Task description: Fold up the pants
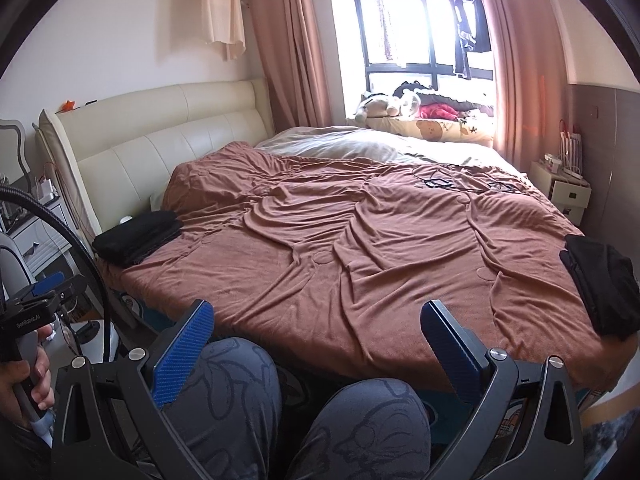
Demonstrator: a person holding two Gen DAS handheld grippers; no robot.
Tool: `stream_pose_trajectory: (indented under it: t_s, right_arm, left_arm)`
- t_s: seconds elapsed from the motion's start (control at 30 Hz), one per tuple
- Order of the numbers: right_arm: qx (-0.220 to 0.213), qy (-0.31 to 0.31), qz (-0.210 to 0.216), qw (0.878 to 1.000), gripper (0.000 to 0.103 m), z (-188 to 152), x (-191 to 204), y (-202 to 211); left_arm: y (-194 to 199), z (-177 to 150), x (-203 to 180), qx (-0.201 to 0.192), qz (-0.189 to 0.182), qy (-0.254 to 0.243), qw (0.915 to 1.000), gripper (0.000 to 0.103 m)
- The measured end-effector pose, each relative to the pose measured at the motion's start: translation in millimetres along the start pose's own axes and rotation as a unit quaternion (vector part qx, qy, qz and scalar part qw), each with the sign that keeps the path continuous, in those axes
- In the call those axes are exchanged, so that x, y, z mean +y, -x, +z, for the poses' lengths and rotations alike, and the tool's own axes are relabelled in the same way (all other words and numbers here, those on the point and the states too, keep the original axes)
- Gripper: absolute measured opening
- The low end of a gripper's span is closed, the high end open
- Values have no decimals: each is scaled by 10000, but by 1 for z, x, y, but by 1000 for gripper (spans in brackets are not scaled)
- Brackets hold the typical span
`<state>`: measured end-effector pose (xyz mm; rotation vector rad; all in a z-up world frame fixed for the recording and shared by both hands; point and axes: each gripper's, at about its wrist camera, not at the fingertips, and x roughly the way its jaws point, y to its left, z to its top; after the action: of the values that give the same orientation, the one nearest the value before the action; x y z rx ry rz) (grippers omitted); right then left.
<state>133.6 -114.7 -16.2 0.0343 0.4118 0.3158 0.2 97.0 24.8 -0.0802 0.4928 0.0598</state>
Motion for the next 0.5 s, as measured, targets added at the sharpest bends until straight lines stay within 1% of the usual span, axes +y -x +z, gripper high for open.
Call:
stream_pose_trajectory:
  t_s: [0.2,0.5]
  right_arm:
    - [81,-62,101,9999,103,-1,-1,-2]
    - [67,-43,69,9999,103,-1,-4,-2]
  left_arm:
    - [-2,-2,0,-10,10,9,10000,102]
    - [-2,-2,0,-32,20,11,10000,102]
